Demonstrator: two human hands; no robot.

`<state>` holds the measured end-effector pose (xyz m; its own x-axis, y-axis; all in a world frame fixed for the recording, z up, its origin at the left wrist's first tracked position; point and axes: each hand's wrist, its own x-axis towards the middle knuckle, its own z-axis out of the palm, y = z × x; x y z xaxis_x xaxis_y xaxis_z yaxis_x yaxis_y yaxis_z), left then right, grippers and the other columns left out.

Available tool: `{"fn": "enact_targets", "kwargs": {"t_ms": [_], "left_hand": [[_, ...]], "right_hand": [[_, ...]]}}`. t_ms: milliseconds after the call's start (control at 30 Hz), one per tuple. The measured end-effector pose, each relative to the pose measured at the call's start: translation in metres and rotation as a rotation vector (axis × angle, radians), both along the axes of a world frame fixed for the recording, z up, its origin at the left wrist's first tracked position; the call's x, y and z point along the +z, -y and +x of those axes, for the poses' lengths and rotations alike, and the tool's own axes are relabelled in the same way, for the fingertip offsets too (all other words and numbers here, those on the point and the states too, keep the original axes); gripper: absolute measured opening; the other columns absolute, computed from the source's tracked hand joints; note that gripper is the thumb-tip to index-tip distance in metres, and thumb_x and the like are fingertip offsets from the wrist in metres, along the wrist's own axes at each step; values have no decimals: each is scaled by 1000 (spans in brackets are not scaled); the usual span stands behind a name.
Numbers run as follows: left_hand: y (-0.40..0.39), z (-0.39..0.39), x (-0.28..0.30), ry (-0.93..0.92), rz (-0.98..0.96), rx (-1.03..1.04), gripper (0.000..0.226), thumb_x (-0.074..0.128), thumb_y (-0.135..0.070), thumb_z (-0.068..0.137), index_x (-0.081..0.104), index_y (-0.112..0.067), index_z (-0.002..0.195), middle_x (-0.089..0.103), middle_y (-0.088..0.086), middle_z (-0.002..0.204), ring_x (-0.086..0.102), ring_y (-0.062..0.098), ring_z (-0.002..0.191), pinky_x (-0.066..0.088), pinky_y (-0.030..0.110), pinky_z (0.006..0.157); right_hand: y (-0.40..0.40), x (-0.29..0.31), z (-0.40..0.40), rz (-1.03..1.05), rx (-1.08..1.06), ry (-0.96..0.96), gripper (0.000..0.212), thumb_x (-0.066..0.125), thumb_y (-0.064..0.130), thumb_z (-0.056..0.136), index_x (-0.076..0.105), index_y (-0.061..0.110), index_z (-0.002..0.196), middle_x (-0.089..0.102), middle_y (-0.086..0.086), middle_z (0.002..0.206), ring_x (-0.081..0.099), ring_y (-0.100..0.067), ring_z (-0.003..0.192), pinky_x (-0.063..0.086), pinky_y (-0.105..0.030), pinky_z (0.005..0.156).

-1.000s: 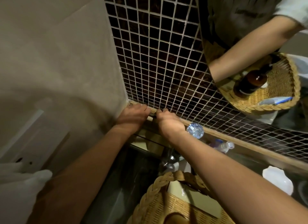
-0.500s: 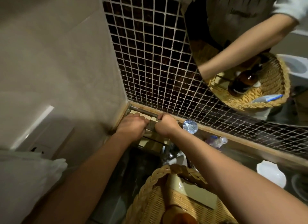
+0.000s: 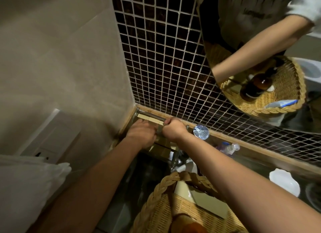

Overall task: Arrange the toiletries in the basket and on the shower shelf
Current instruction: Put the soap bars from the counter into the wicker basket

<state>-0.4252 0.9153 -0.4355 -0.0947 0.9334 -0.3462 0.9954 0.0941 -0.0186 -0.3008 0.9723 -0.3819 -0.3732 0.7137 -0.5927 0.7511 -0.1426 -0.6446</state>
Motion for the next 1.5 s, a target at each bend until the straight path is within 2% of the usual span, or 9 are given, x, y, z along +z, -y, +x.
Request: {"fn": "enact_targets", "kwargs": {"t_ms": [133, 367, 433, 533, 667, 1033, 1267, 1400, 1500], "left_hand": [[1, 1, 2, -12, 36, -25, 35, 38, -43, 96, 55, -29, 123, 63, -1, 121, 51, 19, 115, 32, 38, 102], [13, 11, 24, -105, 73, -28, 36, 36, -42, 96, 60, -25, 117, 67, 4, 112, 57, 22, 107, 37, 40, 100], [21, 18, 35, -123, 135, -28, 35, 38, -42, 96, 60, -25, 116, 67, 4, 112, 58, 22, 106, 40, 40, 98], [32, 30, 56, -137, 196, -28, 37, 41, -43, 96, 59, -22, 121, 64, 5, 120, 57, 23, 111, 42, 41, 98], [52, 48, 93, -163, 276, -51, 41, 44, -42, 94, 56, -19, 125, 60, 5, 125, 54, 24, 115, 42, 41, 99], [126, 108, 153, -1, 369, 84, 48, 47, -47, 95, 46, -22, 136, 53, 7, 135, 54, 25, 117, 50, 43, 93], [145, 139, 143, 10, 272, 45, 52, 45, -47, 95, 45, -19, 140, 53, 7, 136, 52, 26, 121, 48, 43, 97], [144, 152, 126, 18, 251, -58, 46, 47, -44, 97, 48, -21, 137, 55, 4, 132, 54, 23, 118, 49, 41, 96], [141, 160, 110, 56, 198, -103, 43, 51, -43, 95, 50, -24, 134, 57, 2, 125, 56, 21, 111, 50, 39, 94]], "right_hand": [[1, 4, 2, 16, 32, 14, 28, 54, 3, 84, 56, 12, 110, 60, -12, 109, 59, -29, 100, 54, -42, 87], [10, 27, 17, 134, 124, 64, 14, 55, 5, 87, 57, 15, 96, 60, -4, 92, 59, -18, 81, 48, -29, 66], [17, 38, 25, 202, 194, 94, 31, 57, 7, 88, 55, 11, 118, 63, -8, 102, 62, -21, 89, 50, -29, 70], [33, 55, 38, 397, 346, 142, 51, 63, 12, 87, 51, 8, 136, 58, -12, 128, 59, -26, 112, 52, -33, 92], [57, 79, 64, 597, 538, 194, 57, 63, 18, 89, 43, 9, 142, 48, -13, 135, 53, -30, 121, 47, -40, 102], [104, 128, 149, 1026, 686, 275, 52, 67, 30, 84, 51, 16, 132, 54, -9, 123, 54, -30, 114, 48, -44, 95], [112, 112, 191, 1000, 688, 354, 60, 71, 44, 84, 48, 18, 133, 52, -8, 123, 55, -29, 111, 48, -43, 87], [118, 98, 203, 918, 682, 415, 48, 66, 35, 85, 52, 20, 129, 54, -6, 122, 57, -28, 110, 48, -55, 95], [127, 81, 209, 849, 741, 444, 48, 67, 26, 85, 52, 16, 130, 55, -9, 122, 57, -30, 110, 52, -46, 90]]}}
